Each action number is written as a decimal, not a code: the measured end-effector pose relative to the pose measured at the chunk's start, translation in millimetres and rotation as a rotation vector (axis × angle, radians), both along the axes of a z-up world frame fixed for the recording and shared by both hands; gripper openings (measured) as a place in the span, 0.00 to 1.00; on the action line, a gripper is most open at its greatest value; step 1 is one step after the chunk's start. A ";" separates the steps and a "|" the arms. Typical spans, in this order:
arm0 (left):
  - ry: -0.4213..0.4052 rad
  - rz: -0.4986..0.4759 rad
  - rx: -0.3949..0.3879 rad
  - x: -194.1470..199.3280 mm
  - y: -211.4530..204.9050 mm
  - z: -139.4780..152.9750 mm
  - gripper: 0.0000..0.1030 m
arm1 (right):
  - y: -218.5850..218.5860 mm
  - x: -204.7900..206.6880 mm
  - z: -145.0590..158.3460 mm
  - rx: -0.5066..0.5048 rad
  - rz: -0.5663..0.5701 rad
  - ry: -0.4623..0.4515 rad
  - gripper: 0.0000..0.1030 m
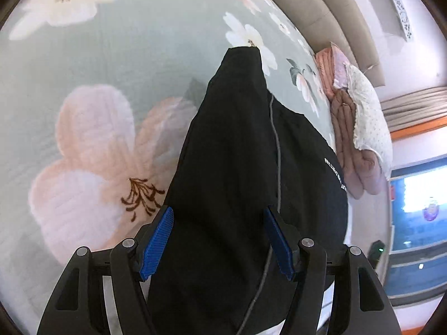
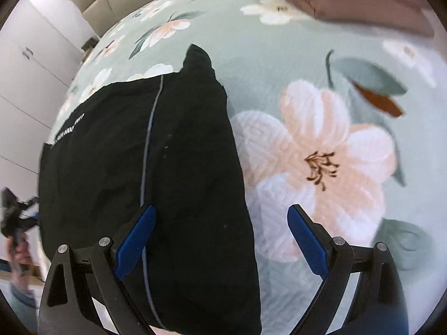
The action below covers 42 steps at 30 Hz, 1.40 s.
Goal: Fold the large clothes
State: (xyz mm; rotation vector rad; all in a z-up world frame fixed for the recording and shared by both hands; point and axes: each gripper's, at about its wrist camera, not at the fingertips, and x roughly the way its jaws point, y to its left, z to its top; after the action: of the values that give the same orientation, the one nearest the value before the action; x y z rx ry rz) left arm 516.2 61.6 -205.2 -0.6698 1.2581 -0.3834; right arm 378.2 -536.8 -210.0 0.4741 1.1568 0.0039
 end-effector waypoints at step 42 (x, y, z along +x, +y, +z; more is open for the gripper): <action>-0.367 -0.168 -0.226 -136.0 -16.5 140.2 0.30 | 75.7 -112.2 131.1 0.172 0.256 -0.337 0.25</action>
State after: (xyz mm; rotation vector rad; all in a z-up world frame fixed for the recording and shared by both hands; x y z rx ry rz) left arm 380.1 45.0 -64.9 -0.6510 0.9299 -0.7607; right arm 266.0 -461.1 -78.9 0.4538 0.8816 0.3943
